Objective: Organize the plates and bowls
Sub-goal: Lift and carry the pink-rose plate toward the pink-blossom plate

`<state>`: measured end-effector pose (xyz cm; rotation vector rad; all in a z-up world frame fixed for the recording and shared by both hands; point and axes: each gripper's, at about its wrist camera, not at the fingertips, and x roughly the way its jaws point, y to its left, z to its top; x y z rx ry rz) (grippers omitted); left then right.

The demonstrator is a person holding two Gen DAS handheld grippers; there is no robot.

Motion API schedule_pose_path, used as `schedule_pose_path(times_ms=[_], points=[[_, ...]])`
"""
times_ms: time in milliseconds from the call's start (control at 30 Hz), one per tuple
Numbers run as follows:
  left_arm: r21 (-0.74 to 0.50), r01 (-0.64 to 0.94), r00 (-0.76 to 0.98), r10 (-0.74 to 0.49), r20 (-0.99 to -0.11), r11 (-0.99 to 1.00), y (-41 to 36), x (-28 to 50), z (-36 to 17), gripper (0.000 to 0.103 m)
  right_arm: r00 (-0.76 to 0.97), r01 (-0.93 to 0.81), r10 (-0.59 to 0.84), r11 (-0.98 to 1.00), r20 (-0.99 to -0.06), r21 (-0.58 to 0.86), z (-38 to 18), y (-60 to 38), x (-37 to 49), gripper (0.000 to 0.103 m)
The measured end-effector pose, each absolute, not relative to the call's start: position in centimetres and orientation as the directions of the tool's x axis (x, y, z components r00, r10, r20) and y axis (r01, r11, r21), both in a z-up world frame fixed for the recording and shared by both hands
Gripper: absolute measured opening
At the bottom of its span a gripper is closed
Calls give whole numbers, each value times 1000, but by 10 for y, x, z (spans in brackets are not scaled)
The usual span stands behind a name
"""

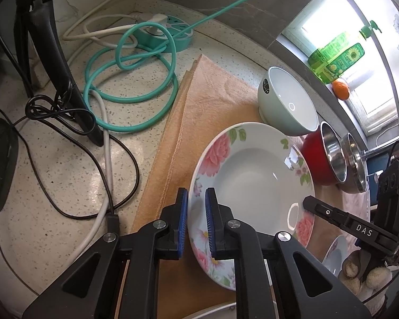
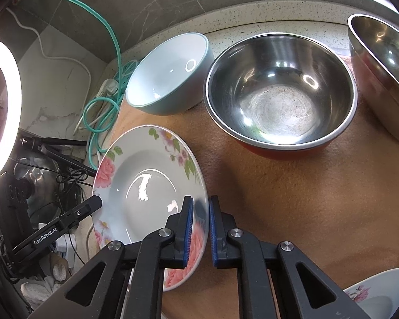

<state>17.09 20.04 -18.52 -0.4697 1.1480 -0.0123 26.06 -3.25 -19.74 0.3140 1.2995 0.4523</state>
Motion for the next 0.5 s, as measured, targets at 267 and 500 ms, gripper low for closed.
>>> schedule_pose_path(times_ms=[267,500], points=[[-369,-247,422,-243,-873,896,201,169,-185,12,203,-157,475,879,-856,450,-196,-30,260,11],[-368,-253,426,-238,-873,895,198,165,-182,12,215,-158,478,877,-851,453,-191,-32,258,11]])
